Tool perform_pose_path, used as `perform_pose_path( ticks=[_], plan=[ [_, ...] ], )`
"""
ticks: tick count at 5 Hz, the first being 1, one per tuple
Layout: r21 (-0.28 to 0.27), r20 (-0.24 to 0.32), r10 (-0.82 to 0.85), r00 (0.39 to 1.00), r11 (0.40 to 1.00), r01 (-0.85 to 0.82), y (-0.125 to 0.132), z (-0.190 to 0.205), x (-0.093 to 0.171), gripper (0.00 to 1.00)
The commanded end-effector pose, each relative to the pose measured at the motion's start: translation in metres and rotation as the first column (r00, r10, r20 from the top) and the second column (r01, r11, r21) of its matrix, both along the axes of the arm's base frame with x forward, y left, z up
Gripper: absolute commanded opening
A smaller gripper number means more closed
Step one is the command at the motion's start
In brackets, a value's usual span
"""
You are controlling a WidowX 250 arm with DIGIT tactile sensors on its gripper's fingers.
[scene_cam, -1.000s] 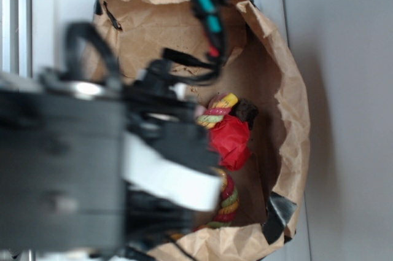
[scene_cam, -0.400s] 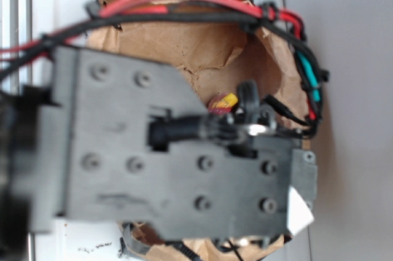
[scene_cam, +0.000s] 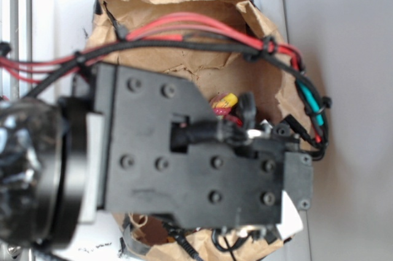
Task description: Grab the multicolored rope.
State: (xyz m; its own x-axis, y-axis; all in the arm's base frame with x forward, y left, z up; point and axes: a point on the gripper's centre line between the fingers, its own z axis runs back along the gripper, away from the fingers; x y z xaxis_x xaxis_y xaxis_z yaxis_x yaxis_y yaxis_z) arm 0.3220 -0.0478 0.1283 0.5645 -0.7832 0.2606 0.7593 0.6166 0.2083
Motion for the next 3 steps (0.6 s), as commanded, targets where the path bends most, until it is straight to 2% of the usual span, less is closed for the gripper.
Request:
perform_pose_path(
  ticks=[1,2,3],
  plan=[
    [0.034,0.040,-0.181,0.983,0.983,0.180,-0.0062,0.0132,0.0081,1.00],
    [0.030,0.010,-0.232,0.973,0.972,0.232,-0.0072,0.0148,0.0123,1.00],
    [0.030,0.008,-0.291,0.957,0.956,0.291,-0.0103,0.0143,0.0131,1.00]
  ],
)
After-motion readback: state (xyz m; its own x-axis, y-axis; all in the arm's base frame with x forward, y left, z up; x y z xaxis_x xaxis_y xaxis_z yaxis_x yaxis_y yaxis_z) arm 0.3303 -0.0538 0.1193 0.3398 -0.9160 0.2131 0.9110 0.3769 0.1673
